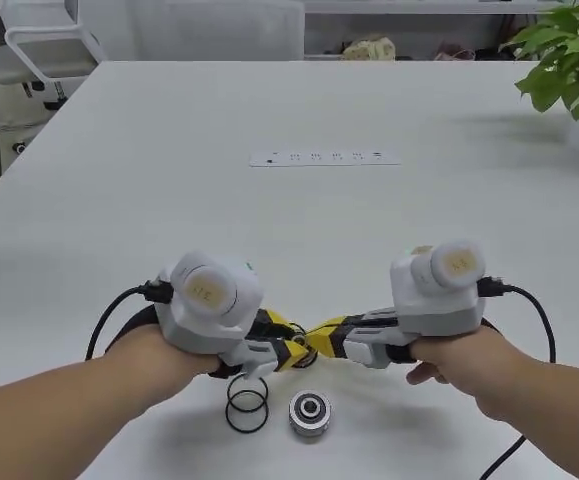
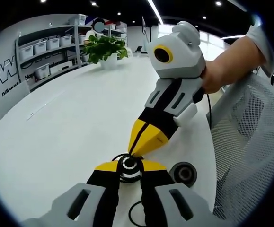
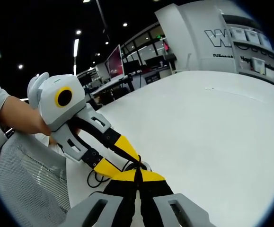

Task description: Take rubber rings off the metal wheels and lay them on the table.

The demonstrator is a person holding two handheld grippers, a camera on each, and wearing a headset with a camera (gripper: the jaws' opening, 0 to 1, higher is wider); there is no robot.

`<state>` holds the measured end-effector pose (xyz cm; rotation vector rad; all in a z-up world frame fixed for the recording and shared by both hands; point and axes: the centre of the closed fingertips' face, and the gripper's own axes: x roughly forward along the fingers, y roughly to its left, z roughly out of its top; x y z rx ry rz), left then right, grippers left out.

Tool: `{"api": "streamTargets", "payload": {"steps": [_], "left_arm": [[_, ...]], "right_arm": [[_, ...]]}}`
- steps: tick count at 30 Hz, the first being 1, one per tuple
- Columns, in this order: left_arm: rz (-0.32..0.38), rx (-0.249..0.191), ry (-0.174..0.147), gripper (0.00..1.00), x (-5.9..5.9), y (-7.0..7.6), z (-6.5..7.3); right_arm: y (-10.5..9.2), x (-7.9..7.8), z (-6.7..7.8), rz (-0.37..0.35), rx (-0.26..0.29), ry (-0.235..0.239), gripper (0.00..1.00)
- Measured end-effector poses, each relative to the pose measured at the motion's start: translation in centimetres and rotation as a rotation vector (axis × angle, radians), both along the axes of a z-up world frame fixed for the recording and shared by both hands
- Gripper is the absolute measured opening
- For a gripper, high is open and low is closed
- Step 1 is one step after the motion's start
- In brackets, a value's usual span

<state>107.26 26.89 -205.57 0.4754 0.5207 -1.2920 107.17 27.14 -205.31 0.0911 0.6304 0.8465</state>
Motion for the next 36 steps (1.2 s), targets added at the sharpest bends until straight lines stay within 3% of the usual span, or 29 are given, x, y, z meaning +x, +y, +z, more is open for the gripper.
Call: {"api": "streamTargets", "payload": {"steps": [22, 36], "left_arm": [[0.000, -0.052, 0.006, 0.19, -0.4, 1.4, 2.0], [0.000, -0.040, -0.013, 0.24, -0.8, 3.1, 2.4]], "right_arm": [[0.2, 0.0, 0.8, 0.002, 0.037, -0.003, 0.00], [0.7, 0.1, 1.9, 0.003, 0.076, -0.024, 0.00]]}}
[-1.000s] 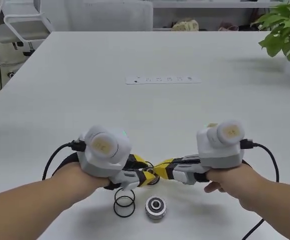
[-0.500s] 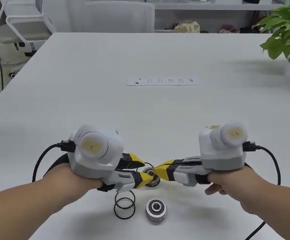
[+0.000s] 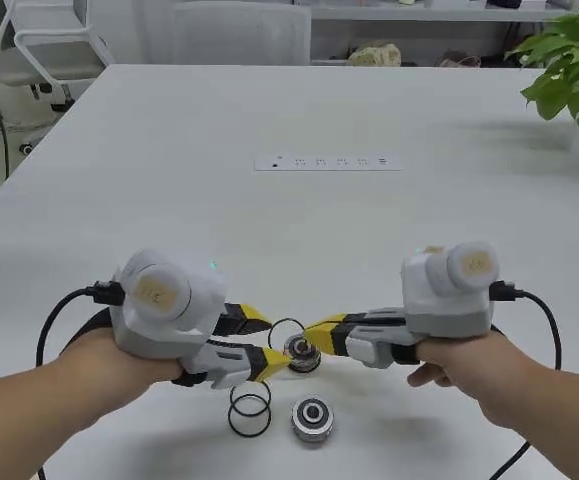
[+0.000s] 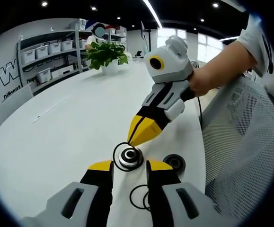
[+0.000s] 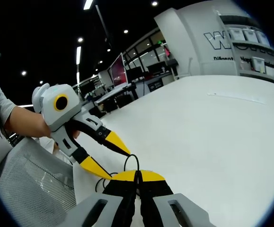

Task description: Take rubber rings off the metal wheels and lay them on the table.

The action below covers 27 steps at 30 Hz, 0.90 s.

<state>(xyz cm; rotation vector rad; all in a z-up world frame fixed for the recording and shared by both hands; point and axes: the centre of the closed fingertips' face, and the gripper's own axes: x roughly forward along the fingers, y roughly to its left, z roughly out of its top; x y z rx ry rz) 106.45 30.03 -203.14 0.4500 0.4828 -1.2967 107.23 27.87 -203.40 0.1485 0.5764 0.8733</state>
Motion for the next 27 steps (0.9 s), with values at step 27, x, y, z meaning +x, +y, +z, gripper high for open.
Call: {"api": "streamTargets", "payload": {"steps": [27], "left_arm": [[0.060, -0.062, -0.016, 0.42, -0.2, 3.7, 2.7]], "right_arm": [[0.7, -0.1, 0.6, 0.012, 0.021, -0.004, 0.00]]}}
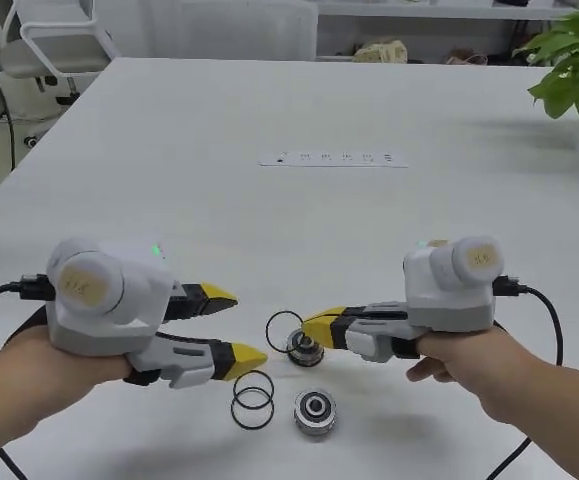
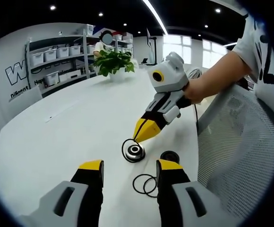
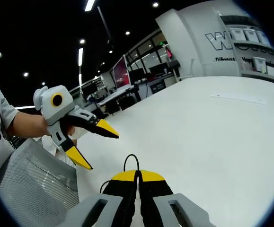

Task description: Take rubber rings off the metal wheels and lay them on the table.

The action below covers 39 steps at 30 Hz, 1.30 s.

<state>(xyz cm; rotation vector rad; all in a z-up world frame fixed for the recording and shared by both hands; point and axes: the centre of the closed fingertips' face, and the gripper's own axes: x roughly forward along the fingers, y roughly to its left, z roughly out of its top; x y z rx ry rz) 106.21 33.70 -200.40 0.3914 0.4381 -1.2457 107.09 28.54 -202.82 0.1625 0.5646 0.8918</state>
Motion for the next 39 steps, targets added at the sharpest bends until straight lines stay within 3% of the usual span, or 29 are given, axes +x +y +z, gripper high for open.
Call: {"api": "streamTargets", "payload": {"steps": [20, 39], "left_arm": [[0.049, -0.003, 0.003, 0.51, -0.7, 2.8, -0.2], [0.021, 0.006, -0.006, 0.55, -2.0, 3.4, -0.4]], "right_arm": [[1.3, -1.0, -0.6, 0.036, -0.002, 0.037, 0.00], [2.6, -2.3, -1.7, 0.080, 0.000, 0.102, 0.00]]}}
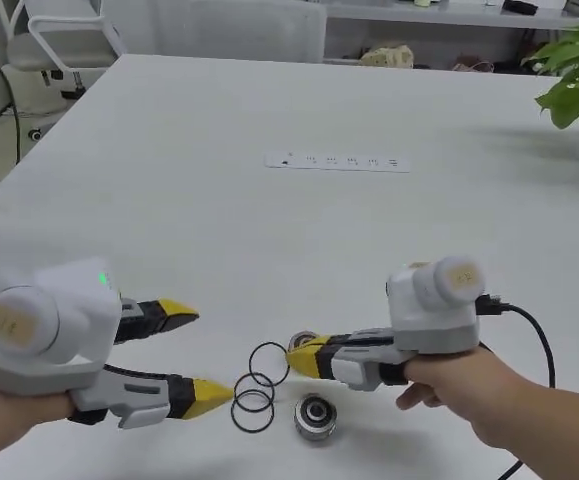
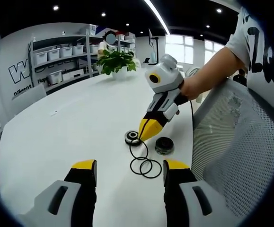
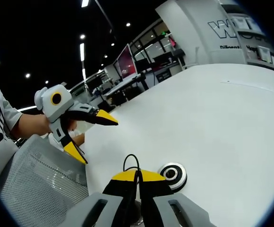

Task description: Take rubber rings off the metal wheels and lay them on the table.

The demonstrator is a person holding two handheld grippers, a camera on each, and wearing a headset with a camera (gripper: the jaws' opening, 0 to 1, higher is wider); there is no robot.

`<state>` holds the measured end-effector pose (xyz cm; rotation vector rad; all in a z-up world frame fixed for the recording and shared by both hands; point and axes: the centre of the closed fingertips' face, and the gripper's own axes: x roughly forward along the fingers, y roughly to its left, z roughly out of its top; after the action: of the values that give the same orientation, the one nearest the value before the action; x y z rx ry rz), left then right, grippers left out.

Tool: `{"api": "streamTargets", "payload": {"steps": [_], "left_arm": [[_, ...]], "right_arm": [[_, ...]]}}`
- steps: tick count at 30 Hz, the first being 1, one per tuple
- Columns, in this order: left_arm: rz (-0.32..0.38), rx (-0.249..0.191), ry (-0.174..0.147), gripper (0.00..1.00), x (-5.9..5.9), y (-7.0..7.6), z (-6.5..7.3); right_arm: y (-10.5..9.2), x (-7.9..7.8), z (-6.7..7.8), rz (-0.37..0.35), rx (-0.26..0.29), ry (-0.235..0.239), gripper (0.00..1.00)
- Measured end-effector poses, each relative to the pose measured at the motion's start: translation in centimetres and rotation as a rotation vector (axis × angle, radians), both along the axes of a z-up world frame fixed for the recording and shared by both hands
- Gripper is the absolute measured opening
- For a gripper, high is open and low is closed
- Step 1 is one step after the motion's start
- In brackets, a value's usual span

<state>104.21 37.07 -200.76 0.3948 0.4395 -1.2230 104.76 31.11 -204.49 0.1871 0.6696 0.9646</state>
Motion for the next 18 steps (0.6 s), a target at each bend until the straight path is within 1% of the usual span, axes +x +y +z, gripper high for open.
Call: {"api": "streamTargets", "payload": {"steps": [3, 9, 18], "left_arm": [[-0.004, 0.006, -0.003, 0.55, -0.1, 0.2, -0.1], [0.006, 0.005, -0.001, 0.55, -0.1, 0.6, -0.2], [0.011, 0.010, 0.001, 0.55, -0.1, 0.9, -0.3]], "right_arm": [[0.2, -0.2, -0.1, 0.007, -0.002, 0.005, 0.00], [0.7, -0.5, -0.4, 0.023, -0.005, 0.018, 0.00], [1.1, -0.9, -0.8, 0.041, -0.012, 0.030, 0.00]]}}
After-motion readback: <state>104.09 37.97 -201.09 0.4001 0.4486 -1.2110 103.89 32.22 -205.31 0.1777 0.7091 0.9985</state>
